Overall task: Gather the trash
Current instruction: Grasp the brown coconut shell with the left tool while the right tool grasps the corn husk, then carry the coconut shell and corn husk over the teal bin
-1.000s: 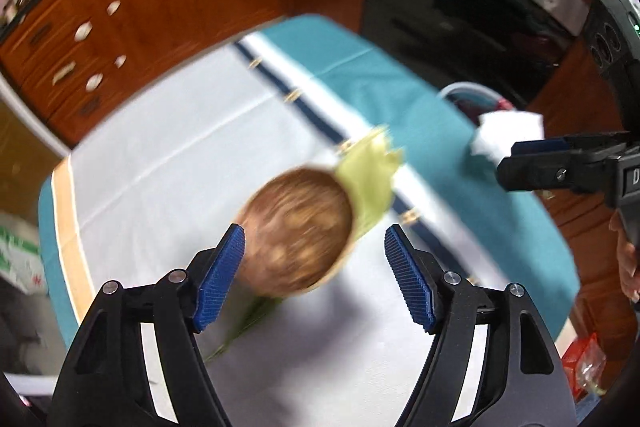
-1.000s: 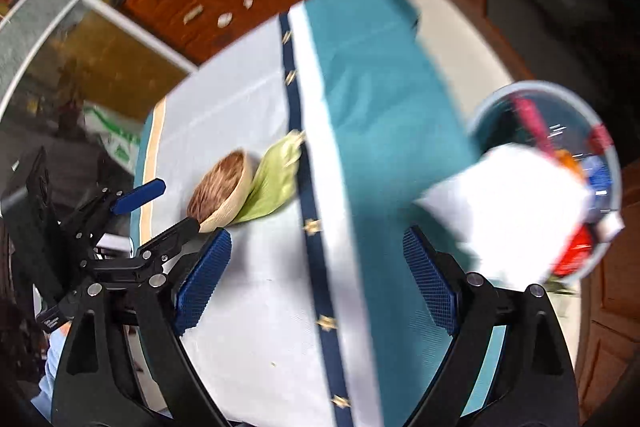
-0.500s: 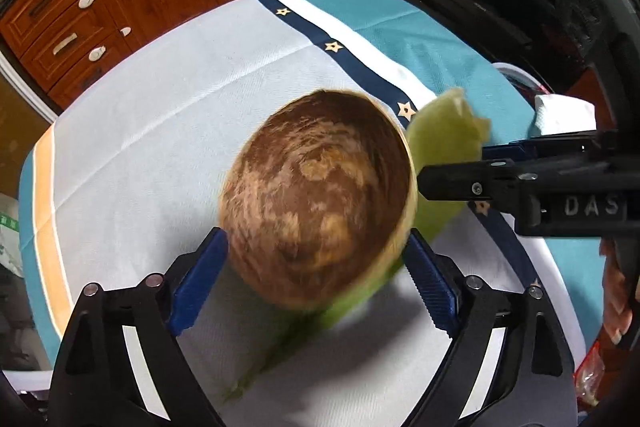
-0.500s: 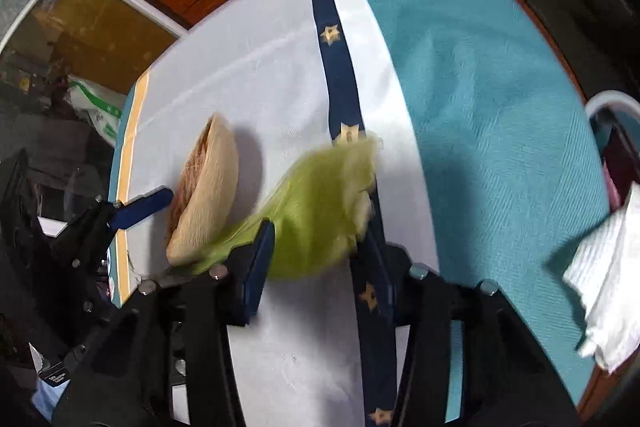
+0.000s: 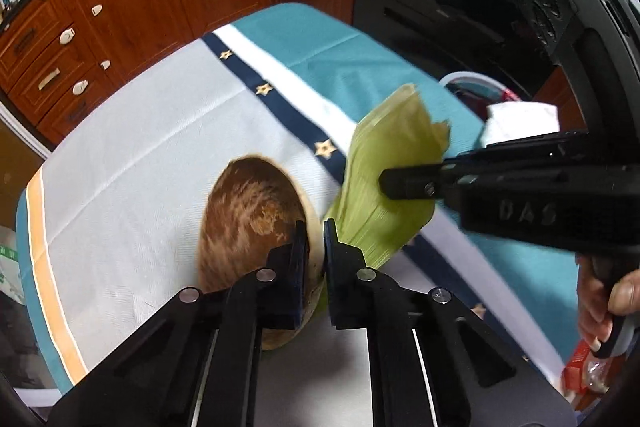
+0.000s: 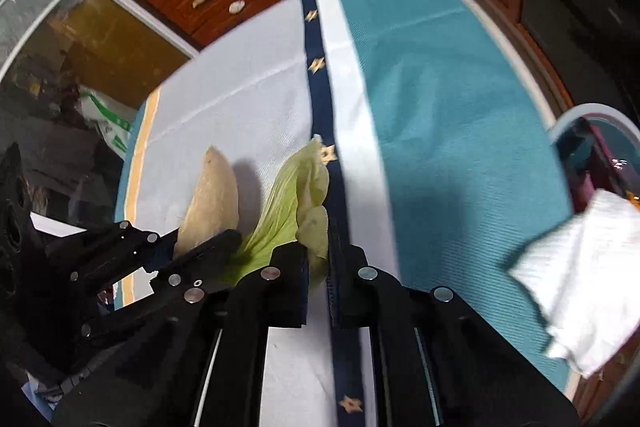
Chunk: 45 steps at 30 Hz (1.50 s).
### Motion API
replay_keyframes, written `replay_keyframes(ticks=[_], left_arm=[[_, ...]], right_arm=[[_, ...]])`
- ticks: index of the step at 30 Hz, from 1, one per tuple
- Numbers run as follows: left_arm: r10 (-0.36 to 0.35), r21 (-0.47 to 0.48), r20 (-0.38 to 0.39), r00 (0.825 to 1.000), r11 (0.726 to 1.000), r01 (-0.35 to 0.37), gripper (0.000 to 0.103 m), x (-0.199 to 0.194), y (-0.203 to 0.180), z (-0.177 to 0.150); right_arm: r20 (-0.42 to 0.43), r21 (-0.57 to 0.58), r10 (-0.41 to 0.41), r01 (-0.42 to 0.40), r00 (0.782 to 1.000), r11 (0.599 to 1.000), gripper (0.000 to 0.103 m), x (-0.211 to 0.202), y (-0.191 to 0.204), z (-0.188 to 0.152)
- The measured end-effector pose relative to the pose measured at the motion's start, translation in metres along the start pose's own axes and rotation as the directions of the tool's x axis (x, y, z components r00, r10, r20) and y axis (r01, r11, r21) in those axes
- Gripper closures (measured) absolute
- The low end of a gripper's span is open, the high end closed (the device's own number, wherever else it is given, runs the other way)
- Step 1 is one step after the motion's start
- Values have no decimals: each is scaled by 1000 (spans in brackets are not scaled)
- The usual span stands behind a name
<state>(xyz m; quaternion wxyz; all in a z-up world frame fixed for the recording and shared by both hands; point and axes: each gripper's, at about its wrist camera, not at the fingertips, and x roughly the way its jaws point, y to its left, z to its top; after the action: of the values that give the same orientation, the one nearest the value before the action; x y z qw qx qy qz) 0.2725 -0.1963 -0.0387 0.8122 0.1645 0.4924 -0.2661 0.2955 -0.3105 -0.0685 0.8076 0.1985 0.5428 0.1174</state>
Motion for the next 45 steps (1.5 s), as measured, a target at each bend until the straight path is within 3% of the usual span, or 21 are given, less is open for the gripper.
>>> replay_keyframes(ticks=[12, 19, 30, 45], left_arm=[[-107, 92, 40, 993, 990, 103, 94, -35, -81, 20], [-206, 180, -1, 978, 962, 203, 94, -20, -152, 39], [-316, 221, -86, 945, 919, 327, 94, 25, -226, 75], [-410, 137, -180, 894, 890, 436, 94, 102, -262, 122]], right_arm=[[123, 26, -34, 31, 992, 999, 95, -96, -51, -27], [137, 95, -87, 74, 987, 993, 95, -127, -107, -50], [132, 173, -191, 167, 973, 971, 95, -145, -182, -48], [34, 135, -336, 329, 941, 935, 95, -121, -247, 3]])
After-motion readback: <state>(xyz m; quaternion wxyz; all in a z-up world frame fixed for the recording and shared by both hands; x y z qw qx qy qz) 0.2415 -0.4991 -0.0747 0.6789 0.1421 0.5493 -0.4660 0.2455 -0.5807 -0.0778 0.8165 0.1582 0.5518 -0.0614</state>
